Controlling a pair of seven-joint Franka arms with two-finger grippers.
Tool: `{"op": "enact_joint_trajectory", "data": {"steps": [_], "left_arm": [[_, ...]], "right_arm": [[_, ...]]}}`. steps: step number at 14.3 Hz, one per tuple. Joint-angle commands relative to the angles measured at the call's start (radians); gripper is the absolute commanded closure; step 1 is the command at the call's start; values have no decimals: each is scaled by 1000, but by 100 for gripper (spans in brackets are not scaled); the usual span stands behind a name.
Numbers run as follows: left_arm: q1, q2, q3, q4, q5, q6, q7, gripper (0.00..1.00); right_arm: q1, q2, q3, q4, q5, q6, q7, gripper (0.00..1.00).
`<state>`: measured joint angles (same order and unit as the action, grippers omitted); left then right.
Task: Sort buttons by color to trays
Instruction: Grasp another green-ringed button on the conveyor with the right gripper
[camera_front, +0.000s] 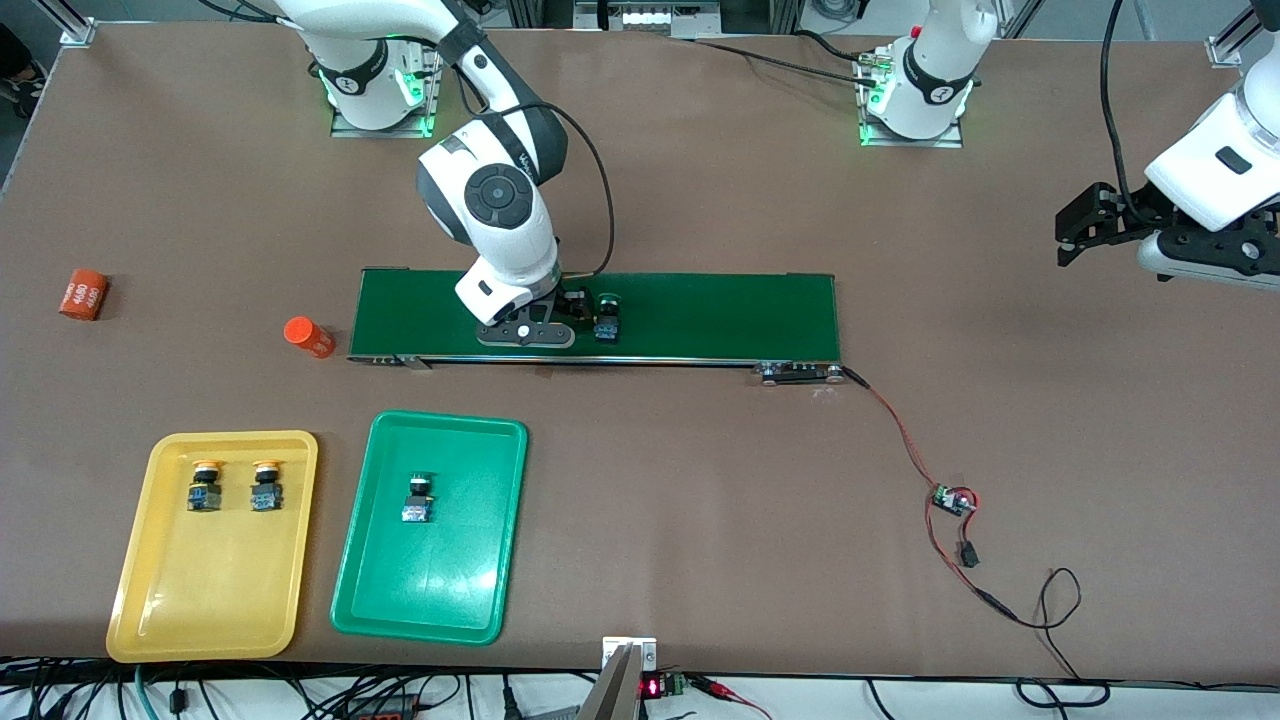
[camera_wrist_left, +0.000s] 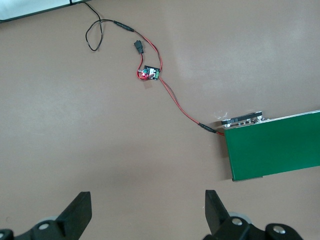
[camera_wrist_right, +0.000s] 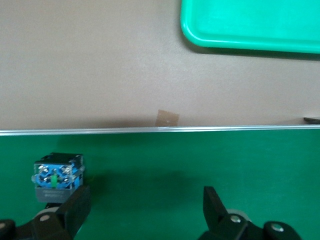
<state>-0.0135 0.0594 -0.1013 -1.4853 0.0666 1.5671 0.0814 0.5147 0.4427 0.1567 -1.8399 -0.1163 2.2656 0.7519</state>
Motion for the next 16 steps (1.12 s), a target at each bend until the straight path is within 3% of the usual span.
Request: {"op": "enact_joint_trajectory", "data": {"steps": [1, 16], "left_arm": [[-3, -4, 2, 13, 4, -15, -11, 0], [-3, -4, 2, 14, 4, -15, -11, 0]], "right_arm": [[22, 4, 7, -10, 14, 11, 17, 0], [33, 68, 29, -10, 17, 49, 61, 0]]}}
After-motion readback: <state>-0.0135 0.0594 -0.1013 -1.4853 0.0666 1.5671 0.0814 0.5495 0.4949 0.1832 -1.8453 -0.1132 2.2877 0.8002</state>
